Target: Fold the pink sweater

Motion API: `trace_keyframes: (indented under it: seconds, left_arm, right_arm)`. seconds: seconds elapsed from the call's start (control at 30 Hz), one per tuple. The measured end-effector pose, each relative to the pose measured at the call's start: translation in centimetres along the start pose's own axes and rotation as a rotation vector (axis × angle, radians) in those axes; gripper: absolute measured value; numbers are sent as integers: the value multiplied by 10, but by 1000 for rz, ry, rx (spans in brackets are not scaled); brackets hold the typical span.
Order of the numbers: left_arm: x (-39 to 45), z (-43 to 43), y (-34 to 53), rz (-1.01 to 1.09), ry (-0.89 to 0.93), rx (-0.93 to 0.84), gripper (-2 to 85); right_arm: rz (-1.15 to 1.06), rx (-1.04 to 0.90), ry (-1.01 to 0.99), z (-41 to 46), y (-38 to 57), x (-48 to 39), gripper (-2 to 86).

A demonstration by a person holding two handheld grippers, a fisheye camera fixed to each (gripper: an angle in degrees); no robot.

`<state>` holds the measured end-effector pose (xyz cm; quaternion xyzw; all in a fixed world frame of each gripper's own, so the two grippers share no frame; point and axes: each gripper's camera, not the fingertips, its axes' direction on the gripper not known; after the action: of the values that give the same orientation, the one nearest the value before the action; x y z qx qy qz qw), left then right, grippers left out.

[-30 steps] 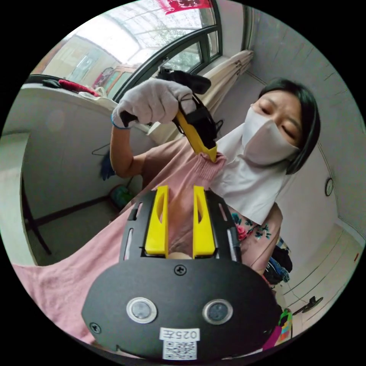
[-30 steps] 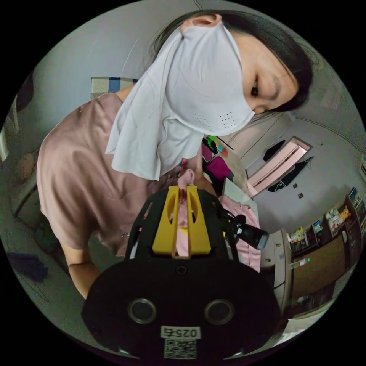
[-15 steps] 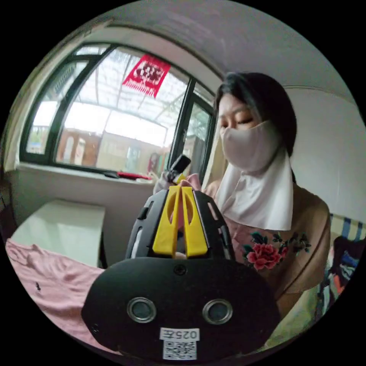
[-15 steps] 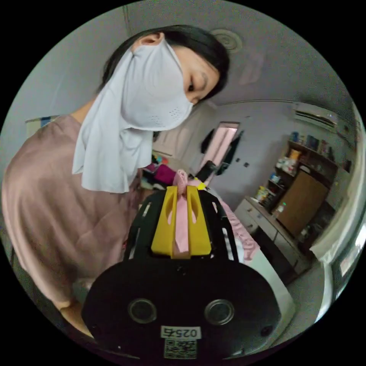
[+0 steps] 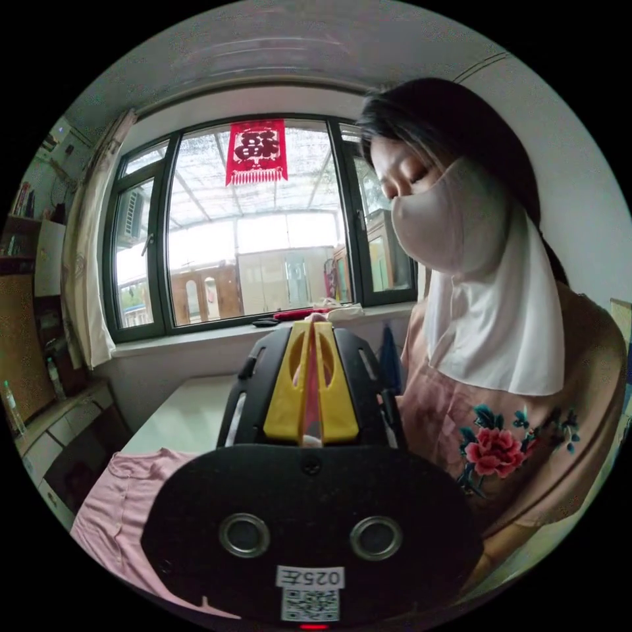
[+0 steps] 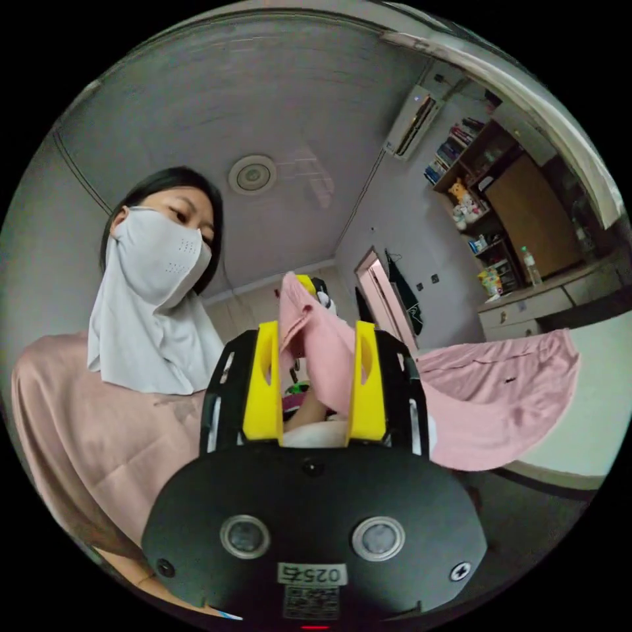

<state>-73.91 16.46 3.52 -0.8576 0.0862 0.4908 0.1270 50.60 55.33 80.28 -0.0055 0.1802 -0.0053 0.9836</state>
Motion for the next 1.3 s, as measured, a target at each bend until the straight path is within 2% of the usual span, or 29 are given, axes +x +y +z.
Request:
trace_keyframes:
  seconds: [0.43,0.57,0.73,0.8,0.83,0.93,0.97,1.07,1.2,1.3]
  left_arm:
    - [-3,39,0,-42,-30,-37,-13]
    - [-1,50,-1,-43,-44,-64,-12]
    - [1,57,7,-62,-59,-106,-4]
    - [8,62,18,-41,-48,-155,8]
    - [15,68,26,-34,-60,-197,43]
    - [36,82,38,-60,-219,-234,93]
    - [45,89,38,-70,-249,-241,92]
    - [60,110,30,-112,-293,-223,92]
    - [68,141,22,-93,-433,-268,72]
    - [64,151,21,-83,-480,-294,12]
  right_arm:
    - [133,58,-107,-13,-20,26,103]
    - [156,126,-57,-15,-27,30,16]
    - [72,181,12,-25,-43,19,-3]
    - [-15,135,99,-25,-60,4,-6]
    - [-105,53,165,-19,-74,-9,-8]
    - [-356,-197,388,17,-99,-48,-9]
    - [-433,-289,473,35,-105,-60,-9]
    - [-537,-465,566,81,-119,-78,-10]
    - [-595,-602,540,130,-128,-89,-9]
    - [-604,-671,478,158,-133,-93,-8]
